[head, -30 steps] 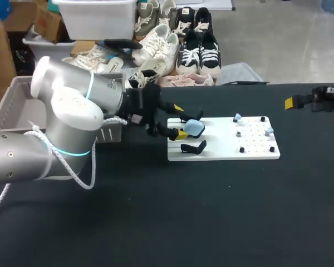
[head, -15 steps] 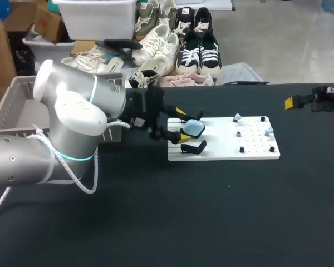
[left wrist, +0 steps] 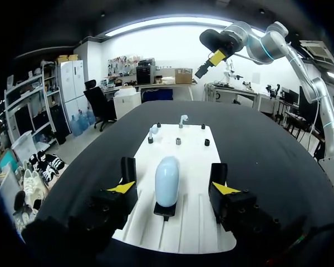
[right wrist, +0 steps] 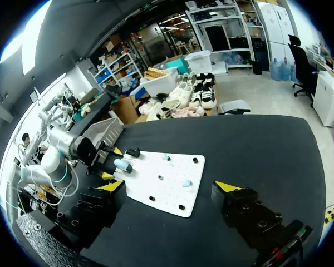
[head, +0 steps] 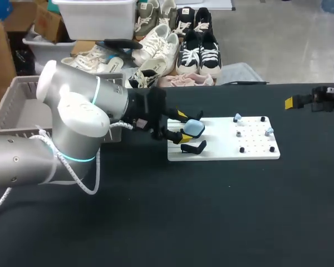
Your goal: Pick up each earbud case from the left stands, insert the matching earbuds, close the lid, and place the case in the box.
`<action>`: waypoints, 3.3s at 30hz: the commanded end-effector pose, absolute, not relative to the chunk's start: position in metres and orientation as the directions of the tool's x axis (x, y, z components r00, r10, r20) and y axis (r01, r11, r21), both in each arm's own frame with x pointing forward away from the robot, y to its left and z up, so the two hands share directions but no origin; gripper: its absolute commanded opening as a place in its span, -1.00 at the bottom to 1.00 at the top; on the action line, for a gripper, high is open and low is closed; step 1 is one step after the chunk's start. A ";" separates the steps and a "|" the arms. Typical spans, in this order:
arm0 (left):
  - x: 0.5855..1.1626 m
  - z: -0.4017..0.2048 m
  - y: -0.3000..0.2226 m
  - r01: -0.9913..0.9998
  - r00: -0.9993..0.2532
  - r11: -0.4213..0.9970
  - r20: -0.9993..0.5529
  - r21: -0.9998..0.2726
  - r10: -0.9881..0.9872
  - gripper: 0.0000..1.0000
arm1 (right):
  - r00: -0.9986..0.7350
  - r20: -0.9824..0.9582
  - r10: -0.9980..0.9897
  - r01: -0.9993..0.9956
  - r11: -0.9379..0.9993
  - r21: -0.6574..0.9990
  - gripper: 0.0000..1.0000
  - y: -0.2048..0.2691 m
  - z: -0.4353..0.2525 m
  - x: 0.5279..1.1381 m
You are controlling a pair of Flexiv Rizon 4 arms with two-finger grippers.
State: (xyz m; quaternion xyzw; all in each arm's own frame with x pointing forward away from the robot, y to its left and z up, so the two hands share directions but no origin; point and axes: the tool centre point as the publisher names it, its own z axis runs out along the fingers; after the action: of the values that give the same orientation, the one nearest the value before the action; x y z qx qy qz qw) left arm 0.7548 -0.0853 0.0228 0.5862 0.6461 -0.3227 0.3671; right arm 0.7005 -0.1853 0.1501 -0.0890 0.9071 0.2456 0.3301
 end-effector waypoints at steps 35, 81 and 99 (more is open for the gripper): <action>0.765 0.015 -0.094 0.996 -0.056 0.090 -0.852 -0.011 0.520 0.00 | -0.766 -0.643 -0.001 -0.326 0.862 0.388 1.00 -0.186 0.150 0.701; 0.764 0.010 -0.096 0.995 -0.075 0.091 -0.854 -0.033 0.515 -0.41 | -0.766 -0.643 -0.001 -0.326 0.862 0.388 1.00 -0.186 0.150 0.701; 0.760 0.015 -0.091 0.995 -0.079 0.094 -0.864 -0.037 0.497 -1.00 | -0.766 -0.643 -0.001 -0.326 0.862 0.388 1.00 -0.186 0.150 0.701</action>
State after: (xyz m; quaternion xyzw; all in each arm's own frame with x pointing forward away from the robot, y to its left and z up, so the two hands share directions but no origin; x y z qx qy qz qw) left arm 0.7614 -0.0942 0.0135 0.5762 0.6489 -0.3461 0.3565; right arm 0.7005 -0.1853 0.1501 -0.0890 0.9071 0.2456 0.3301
